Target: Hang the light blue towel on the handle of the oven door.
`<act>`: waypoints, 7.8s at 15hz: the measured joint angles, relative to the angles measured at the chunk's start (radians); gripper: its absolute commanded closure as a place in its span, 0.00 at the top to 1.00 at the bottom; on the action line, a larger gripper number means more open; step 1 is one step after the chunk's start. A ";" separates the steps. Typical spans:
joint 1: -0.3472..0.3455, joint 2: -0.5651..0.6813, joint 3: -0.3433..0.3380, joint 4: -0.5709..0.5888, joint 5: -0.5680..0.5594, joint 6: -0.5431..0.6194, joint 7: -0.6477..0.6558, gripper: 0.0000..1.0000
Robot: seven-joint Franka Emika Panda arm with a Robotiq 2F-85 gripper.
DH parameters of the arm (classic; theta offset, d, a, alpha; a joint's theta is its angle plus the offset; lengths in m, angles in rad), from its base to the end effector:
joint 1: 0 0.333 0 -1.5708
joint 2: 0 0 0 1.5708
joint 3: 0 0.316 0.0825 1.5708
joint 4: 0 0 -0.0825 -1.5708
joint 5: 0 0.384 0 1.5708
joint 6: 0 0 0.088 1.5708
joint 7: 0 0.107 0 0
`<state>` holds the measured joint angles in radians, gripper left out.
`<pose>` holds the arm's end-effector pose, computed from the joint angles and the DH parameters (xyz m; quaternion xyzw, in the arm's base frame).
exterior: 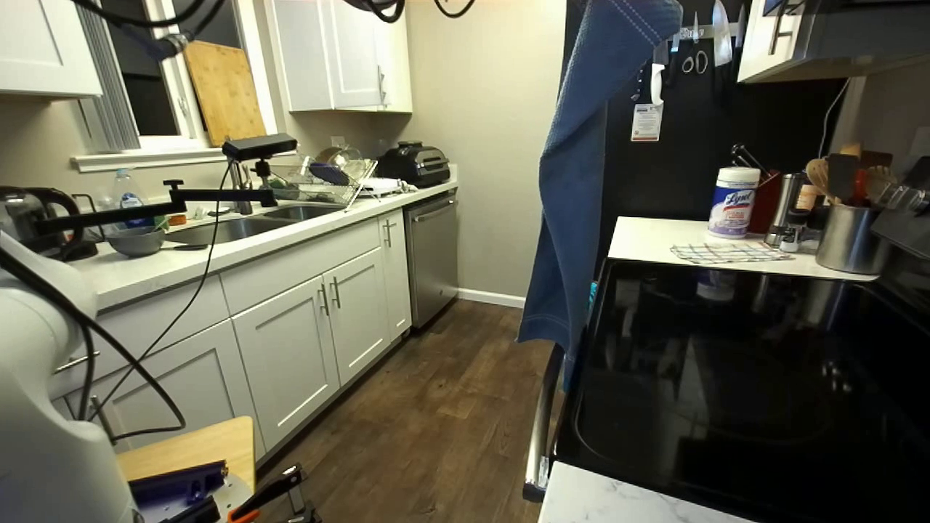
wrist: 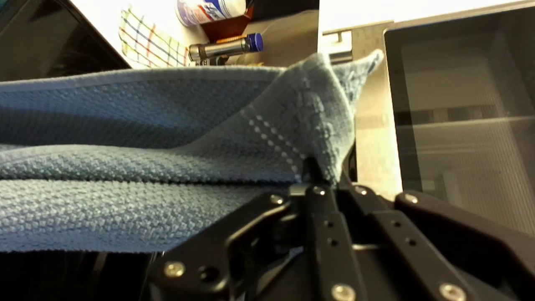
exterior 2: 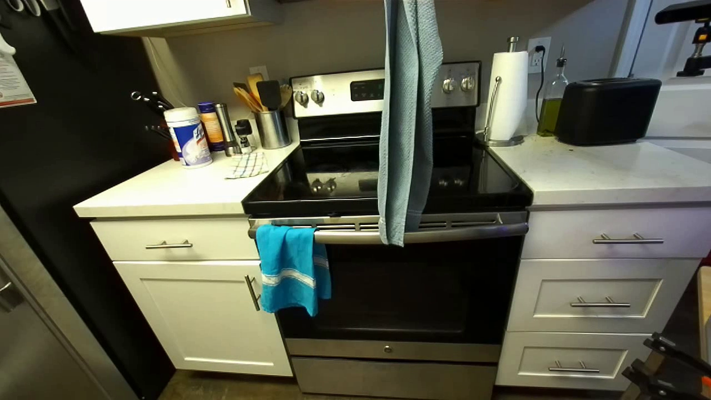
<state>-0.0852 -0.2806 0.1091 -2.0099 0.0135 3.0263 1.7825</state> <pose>0.5111 0.0212 0.7352 -0.5105 0.6126 -0.3803 0.4685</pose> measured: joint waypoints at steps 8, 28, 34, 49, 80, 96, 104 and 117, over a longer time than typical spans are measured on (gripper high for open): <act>-0.403 -0.054 0.273 -0.010 -0.178 -0.036 0.449 0.01; -0.591 0.006 0.503 0.266 -0.233 -0.320 0.794 0.01; -0.785 0.010 0.674 0.314 -0.165 -0.369 0.826 0.01; -1.408 0.063 1.491 0.084 -0.030 -0.218 0.821 0.01; -1.641 -0.169 1.992 0.076 0.584 -0.285 -0.520 0.01; -1.542 -0.208 1.792 0.029 0.922 -0.891 -1.135 0.32; -1.661 -0.377 1.790 0.186 1.003 -1.071 -1.149 0.84; -1.733 -0.505 1.786 0.316 1.139 -1.036 -1.575 1.00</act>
<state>-1.8186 -0.7857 1.8953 -1.6941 1.1525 1.9903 0.2078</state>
